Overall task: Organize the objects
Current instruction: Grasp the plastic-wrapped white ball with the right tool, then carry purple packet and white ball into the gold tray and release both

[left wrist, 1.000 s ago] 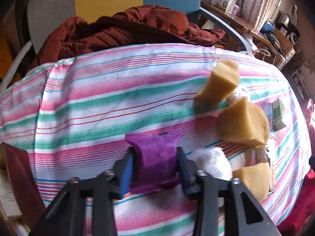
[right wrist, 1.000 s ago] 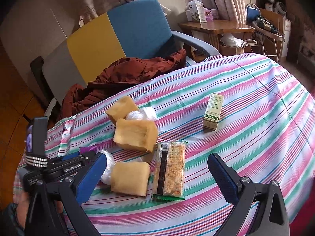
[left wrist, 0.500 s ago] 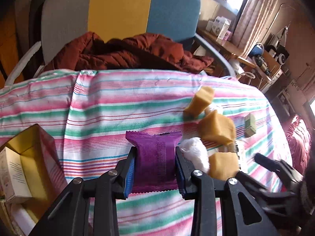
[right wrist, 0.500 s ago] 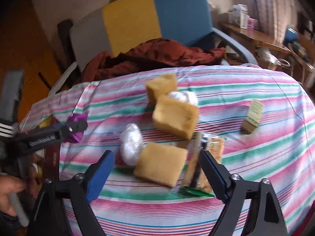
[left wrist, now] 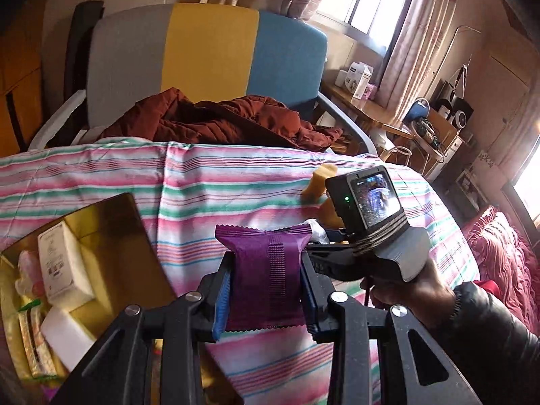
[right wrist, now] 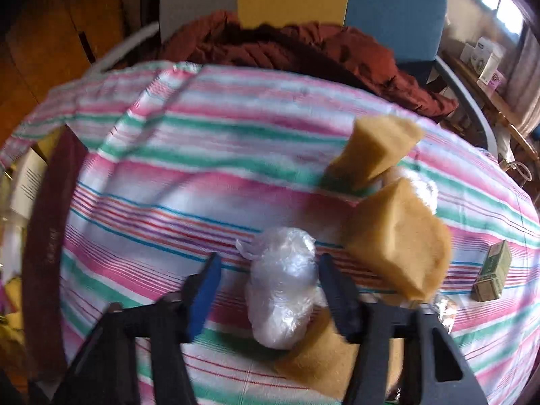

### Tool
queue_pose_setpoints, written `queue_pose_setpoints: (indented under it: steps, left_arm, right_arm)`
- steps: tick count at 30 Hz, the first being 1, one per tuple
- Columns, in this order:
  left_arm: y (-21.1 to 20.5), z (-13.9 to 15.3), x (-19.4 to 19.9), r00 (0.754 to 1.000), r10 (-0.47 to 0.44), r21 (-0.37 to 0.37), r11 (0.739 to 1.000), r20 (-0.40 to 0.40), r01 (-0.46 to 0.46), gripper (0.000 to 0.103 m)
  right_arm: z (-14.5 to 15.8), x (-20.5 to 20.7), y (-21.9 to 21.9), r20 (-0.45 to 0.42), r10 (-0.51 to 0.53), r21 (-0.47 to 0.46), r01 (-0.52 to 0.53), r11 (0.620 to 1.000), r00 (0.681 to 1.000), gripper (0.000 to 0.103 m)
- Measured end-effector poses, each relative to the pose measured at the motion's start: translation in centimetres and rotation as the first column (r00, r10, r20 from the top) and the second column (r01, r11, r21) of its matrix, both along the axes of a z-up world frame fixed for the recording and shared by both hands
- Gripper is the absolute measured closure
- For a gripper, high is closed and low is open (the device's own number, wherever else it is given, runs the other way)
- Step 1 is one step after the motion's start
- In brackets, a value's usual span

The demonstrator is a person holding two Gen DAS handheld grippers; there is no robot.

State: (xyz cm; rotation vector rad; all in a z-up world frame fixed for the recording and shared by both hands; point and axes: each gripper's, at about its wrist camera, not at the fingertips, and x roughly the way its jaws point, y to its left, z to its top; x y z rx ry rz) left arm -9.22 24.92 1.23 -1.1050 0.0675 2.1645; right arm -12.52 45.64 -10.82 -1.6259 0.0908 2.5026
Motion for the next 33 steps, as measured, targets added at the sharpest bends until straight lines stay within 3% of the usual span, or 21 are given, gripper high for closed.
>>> queue_pose_setpoints:
  steps: [3, 12, 19, 23, 27, 33]
  left_arm:
    - [-2.5, -0.2, 0.5, 1.0, 0.029, 0.013, 0.999, 0.003, -0.029, 0.068]
    - [-11.8, -1.2, 0.5, 0.975, 0.212, 0.047, 0.975, 0.06, -0.215, 0.068]
    - [-21.3, -1.3, 0.4, 0.909, 0.413, 0.069, 0.907, 0.061, -0.416, 0.068]
    - [-25.8, -1.3, 0.6, 0.872, 0.483, 0.106, 0.866, 0.079, -0.489, 0.068]
    - [-27.7, -1.3, 0.8, 0.861, 0.502, 0.131, 0.851, 0.082, -0.509, 0.068]
    - [-28.2, -1.7, 1.3, 0.87, 0.484, 0.15, 0.857, 0.097, -0.493, 0.068]
  right_arm:
    - [-0.1, 0.6, -0.1, -0.007, -0.015, -0.011, 0.015, 1.0, 1.0, 0.067]
    - [4.6, 5.1, -5.4, -0.153, 0.058, -0.07, -0.069, 0.995, 0.987, 0.067]
    - [8.3, 7.7, -11.0, -0.265, 0.126, -0.129, -0.164, 0.978, 0.956, 0.067]
    - [10.2, 8.7, -15.4, -0.319, 0.206, -0.156, -0.265, 0.951, 0.925, 0.067]
    - [10.6, 9.0, -19.9, -0.328, 0.286, -0.175, -0.356, 0.918, 0.9, 0.067]
    - [9.0, 8.5, -25.6, -0.292, 0.367, -0.2, -0.432, 0.88, 0.883, 0.064]
